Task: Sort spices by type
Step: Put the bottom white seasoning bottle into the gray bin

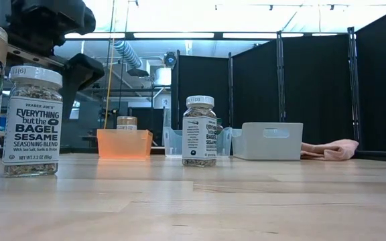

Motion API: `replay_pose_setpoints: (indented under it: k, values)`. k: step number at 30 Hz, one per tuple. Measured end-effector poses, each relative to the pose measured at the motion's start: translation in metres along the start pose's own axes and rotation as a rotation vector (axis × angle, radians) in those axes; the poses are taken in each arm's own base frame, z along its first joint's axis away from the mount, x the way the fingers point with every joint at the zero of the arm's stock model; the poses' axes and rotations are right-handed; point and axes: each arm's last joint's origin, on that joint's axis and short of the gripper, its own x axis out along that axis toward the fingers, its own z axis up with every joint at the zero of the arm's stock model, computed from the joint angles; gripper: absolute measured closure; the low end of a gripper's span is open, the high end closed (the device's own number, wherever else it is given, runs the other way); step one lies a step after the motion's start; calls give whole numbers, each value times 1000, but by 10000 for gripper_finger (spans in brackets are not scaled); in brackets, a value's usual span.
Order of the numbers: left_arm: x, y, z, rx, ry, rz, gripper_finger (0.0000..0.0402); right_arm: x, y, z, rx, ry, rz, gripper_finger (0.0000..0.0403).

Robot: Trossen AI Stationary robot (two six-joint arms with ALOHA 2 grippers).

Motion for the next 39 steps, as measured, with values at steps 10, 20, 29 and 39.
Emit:
replay_pose_setpoints:
  k: [10, 20, 29, 39]
  values:
    - [1, 1, 5, 1, -58, 11, 63, 0, 0, 0, 0, 0, 0, 139]
    - [1, 1, 5, 1, -57, 13, 136, 0, 0, 0, 0, 0, 0, 139]
    - [1, 1, 5, -7, -57, 12, 175, 0, 0, 0, 0, 0, 0, 144]
    - [1, 1, 5, -70, -57, 11, 179, 0, 0, 0, 0, 0, -1, 147]
